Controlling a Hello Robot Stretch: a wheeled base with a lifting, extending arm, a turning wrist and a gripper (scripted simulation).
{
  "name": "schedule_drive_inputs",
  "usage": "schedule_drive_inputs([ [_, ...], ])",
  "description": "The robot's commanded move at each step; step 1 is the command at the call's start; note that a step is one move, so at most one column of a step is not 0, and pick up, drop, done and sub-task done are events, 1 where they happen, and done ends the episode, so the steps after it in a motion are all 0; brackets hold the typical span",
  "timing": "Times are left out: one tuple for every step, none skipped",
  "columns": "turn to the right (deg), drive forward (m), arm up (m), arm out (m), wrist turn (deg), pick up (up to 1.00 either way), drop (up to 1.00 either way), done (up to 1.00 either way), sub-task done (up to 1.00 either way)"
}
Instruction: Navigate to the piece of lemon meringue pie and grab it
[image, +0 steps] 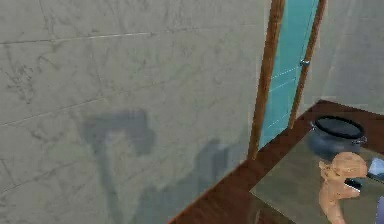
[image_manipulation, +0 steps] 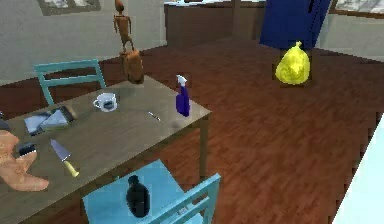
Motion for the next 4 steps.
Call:
schedule_drive_inputs([
  [0.0, 0.75, 0.0, 0.0, 0.0, 0.0, 0.0, 0.0, 0.0],
  [30.0, 0.0, 0.0, 0.0, 0.0, 0.0, 0.0, 0.0, 0.0],
  [0.0, 0.05, 0.0, 0.0, 0.0, 0.0, 0.0, 0.0, 0.0],
  [-3.0, 0.0, 0.0, 0.0, 0.0, 0.0, 0.0, 0.0, 0.0],
])
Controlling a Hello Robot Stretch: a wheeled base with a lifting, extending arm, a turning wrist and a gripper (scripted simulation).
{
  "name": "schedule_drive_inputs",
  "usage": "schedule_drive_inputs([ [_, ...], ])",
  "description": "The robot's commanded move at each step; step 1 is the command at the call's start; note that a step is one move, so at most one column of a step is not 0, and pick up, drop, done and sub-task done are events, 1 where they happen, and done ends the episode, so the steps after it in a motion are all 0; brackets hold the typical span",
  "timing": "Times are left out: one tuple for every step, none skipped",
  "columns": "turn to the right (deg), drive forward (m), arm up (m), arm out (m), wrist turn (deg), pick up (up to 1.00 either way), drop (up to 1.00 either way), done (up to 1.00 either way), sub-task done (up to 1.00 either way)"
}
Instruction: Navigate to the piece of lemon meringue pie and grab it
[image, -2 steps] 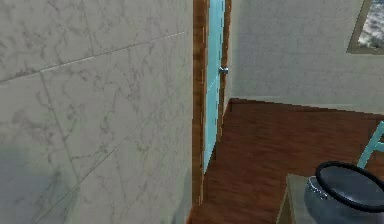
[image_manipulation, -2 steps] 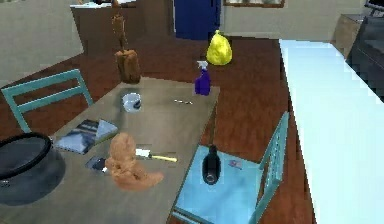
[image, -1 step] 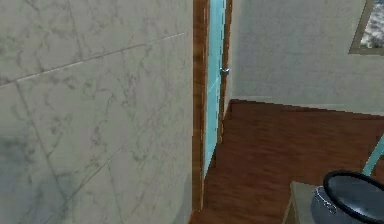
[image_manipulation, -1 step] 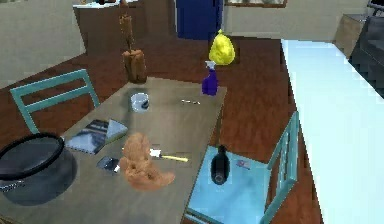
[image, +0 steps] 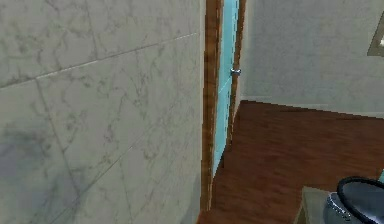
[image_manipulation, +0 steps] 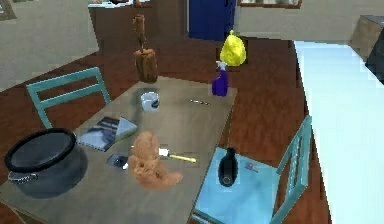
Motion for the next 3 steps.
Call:
schedule_drive_inputs([
  [0.0, 0.15, 0.0, 0.0, 0.0, 0.0, 0.0, 0.0, 0.0],
  [-9.0, 0.0, 0.0, 0.0, 0.0, 0.0, 0.0, 0.0, 0.0],
  [0.0, 0.0, 0.5, 0.0, 0.0, 0.0, 0.0, 0.0, 0.0],
])
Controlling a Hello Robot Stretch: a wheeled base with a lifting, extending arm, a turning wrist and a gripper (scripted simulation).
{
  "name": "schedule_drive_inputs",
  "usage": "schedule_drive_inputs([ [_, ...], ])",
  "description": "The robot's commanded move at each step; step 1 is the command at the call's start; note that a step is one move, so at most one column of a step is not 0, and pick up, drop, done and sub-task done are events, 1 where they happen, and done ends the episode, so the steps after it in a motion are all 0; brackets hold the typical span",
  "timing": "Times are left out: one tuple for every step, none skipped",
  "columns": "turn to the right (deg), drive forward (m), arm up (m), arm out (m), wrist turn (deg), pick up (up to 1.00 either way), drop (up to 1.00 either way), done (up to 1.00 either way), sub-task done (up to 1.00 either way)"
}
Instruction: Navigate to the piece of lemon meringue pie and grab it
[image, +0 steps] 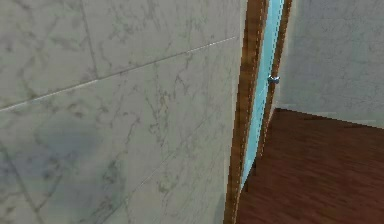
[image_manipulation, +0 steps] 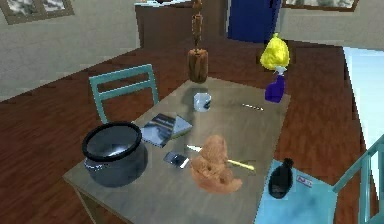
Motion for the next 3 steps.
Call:
schedule_drive_inputs([
  [0.0, 0.0, 0.38, 0.0, 0.0, 0.0, 0.0, 0.0, 0.0],
  [0.0, 0.0, 0.0, 0.46, 0.0, 0.0, 0.0, 0.0, 0.0],
  [0.0, 0.0, 0.0, 0.0, 45.0, 0.0, 0.0, 0.0, 0.0],
])
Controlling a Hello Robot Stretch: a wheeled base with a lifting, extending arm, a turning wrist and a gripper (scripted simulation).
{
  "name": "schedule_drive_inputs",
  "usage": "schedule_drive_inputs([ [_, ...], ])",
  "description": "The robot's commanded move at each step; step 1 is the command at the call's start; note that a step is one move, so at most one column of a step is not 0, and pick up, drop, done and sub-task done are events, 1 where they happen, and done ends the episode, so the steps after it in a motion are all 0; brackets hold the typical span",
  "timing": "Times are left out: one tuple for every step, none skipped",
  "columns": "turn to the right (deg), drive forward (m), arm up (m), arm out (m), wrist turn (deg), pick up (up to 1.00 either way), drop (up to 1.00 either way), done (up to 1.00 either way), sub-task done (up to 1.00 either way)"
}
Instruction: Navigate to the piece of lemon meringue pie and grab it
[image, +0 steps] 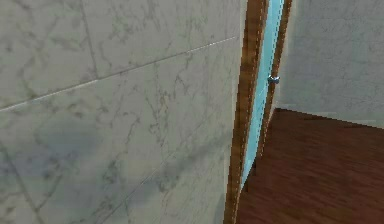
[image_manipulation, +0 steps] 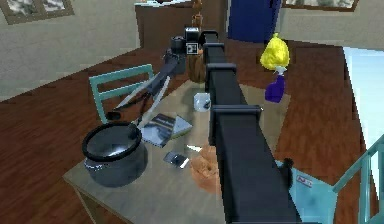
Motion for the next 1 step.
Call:
schedule_drive_inputs([
  [0.0, 0.0, 0.0, 0.0, 45.0, 0.0, 0.0, 0.0, 0.0],
])
